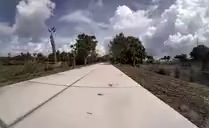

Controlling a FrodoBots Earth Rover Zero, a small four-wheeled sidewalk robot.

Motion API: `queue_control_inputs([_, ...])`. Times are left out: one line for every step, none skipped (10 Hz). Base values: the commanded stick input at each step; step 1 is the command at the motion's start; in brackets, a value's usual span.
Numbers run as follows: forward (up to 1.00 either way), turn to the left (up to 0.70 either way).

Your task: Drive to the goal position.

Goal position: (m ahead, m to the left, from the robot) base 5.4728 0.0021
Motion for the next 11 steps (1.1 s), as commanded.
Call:
queue_control_inputs([0.85, 0.00])
queue_control_inputs([0.85, 0.00])
queue_control_inputs([0.85, 0.00])
queue_control_inputs([0.85, 0.00])
queue_control_inputs([0.85, 0.00])
queue_control_inputs([0.85, 0.00])
queue_control_inputs([0.85, 0.00])
queue_control_inputs([0.85, 0.00])
queue_control_inputs([0.85, 0.00])
queue_control_inputs([0.85, 0.00])
queue_control_inputs([0.85, 0.00])
